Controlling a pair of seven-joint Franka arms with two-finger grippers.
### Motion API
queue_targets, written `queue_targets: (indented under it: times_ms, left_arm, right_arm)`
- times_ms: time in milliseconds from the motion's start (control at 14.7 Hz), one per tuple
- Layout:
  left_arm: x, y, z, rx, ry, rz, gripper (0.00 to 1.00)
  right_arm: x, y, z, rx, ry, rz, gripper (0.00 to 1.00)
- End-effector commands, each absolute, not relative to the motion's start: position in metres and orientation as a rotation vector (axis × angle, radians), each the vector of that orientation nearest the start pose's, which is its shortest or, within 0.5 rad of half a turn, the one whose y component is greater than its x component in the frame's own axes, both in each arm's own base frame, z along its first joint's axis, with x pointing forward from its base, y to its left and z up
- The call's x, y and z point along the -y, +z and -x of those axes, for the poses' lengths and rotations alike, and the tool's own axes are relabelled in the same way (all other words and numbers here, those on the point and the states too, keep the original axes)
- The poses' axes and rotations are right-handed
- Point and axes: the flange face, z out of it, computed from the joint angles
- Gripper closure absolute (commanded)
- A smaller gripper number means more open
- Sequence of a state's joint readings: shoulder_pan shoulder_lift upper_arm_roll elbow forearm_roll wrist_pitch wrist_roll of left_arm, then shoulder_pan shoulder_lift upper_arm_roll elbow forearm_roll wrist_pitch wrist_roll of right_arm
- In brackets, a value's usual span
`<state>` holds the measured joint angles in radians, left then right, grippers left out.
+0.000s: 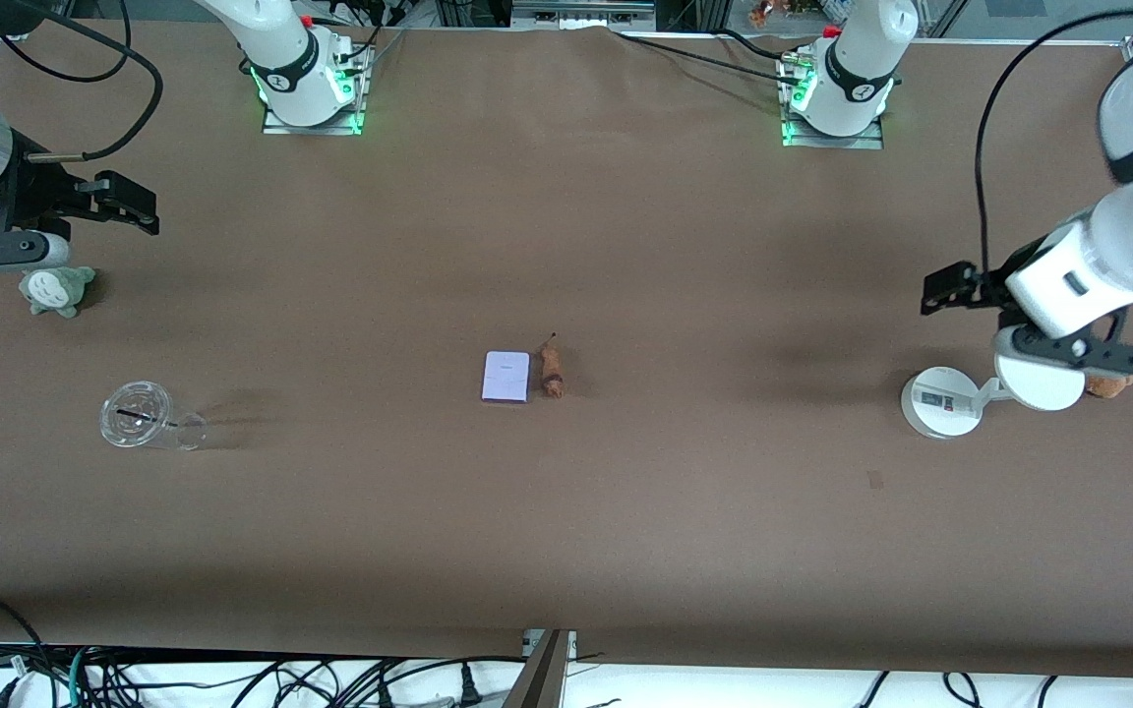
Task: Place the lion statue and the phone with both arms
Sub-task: 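Move the left gripper toward the brown lion statue beside the phone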
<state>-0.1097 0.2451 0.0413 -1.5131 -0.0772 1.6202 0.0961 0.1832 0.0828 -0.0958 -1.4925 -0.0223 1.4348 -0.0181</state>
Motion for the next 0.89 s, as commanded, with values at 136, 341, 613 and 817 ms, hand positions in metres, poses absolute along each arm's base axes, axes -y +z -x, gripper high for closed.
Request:
queue_targets:
  times_ms: [136, 341, 613, 817]
  left_arm:
    - [0.072, 0.519, -0.62, -0.358, 0.223, 3.216, 0.0]
    - [0.093, 0.518, -0.625, -0.189, 0.237, 3.317, 0.0]
    - [0.142, 0.504, -0.622, 0.025, 0.293, 3.298, 0.0]
    - [0.194, 0.48, -0.626, 0.166, 0.267, 3.281, 0.0]
  right_arm:
    - [-0.048, 0.609, -0.565, 0.158, 0.209, 3.162, 0.0]
    - [-0.047, 0.609, -0.566, 0.155, 0.205, 3.163, 0.0]
    - [-0.047, 0.609, -0.566, 0.153, 0.205, 3.163, 0.0]
    - [-0.047, 0.609, -0.566, 0.153, 0.202, 3.161, 0.0]
